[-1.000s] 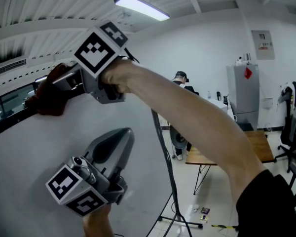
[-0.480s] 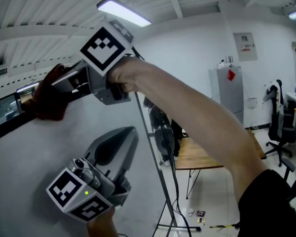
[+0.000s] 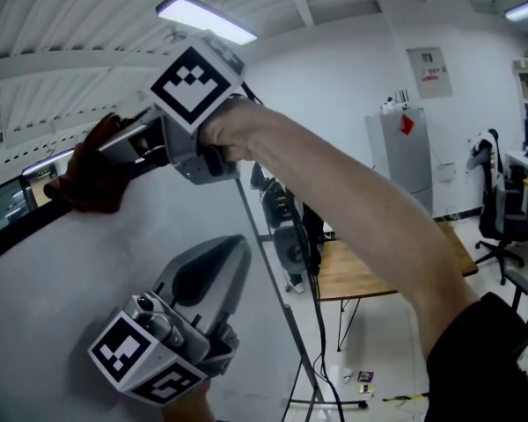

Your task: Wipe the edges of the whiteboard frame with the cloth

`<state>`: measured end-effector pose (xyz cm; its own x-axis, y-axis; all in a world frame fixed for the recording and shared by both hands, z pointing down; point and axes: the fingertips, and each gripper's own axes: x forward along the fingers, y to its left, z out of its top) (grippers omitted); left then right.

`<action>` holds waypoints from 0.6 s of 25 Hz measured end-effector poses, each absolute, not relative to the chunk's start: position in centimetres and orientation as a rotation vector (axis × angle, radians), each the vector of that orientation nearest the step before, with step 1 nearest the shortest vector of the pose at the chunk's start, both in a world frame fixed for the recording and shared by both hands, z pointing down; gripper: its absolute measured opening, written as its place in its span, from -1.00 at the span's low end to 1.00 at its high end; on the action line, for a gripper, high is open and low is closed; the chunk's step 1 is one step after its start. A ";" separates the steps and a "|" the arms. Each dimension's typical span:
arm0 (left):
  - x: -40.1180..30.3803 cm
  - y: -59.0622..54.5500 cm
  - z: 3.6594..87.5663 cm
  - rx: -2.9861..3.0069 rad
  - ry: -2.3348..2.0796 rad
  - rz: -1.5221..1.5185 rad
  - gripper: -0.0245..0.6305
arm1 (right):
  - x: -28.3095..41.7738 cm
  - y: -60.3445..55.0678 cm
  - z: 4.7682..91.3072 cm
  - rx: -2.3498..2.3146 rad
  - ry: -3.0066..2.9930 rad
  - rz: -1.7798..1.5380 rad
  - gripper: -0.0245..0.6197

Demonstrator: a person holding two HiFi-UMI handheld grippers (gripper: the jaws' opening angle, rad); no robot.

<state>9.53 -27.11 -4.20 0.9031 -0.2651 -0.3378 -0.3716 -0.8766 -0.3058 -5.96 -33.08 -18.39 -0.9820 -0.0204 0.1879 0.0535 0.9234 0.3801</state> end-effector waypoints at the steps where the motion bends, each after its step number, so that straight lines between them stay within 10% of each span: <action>1: 9.4 -27.0 -4.1 -2.697 0.480 0.401 -0.95 | -6.1 -32.7 -18.3 -0.039 -2.895 -0.587 -0.50; 15: 12.8 -34.3 -4.1 -2.652 0.735 0.386 -0.95 | -3.7 -38.4 -17.7 -0.146 -2.909 -0.523 -0.50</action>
